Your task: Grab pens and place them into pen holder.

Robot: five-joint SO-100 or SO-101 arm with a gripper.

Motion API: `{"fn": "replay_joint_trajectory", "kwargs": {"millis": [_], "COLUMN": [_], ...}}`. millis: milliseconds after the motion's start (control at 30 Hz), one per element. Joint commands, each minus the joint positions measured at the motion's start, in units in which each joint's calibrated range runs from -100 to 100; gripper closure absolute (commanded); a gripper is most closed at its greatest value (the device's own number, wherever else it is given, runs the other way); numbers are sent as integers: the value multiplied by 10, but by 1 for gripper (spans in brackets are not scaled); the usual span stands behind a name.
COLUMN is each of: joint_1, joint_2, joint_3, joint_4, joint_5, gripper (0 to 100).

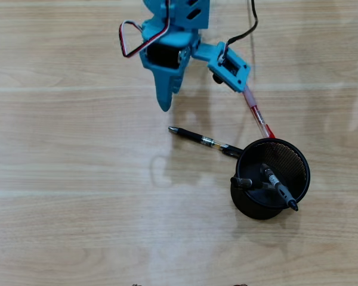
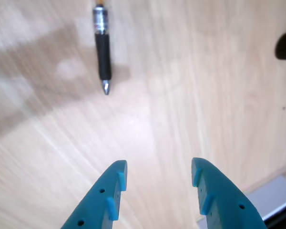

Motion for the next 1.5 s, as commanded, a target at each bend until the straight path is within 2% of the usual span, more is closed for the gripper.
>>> {"fn": "replay_joint_trajectory", "kwargs": {"millis": [0, 167, 900, 1167, 1233, 1300, 1333, 1467], "joint_1": [10, -17, -44, -40, -39, -36, -28, -7], "joint_2": [25, 88, 152, 225, 238, 243, 238, 200], "joint_3": [100, 146, 175, 187, 187, 183, 182, 189], "joint_4": [-98, -174, -167, -174, -174, -172, -167, -146], "joint_5": [14, 17, 12, 11, 5, -21, -42, -60], "gripper": [84, 84, 84, 84, 88, 98, 98, 98]}}
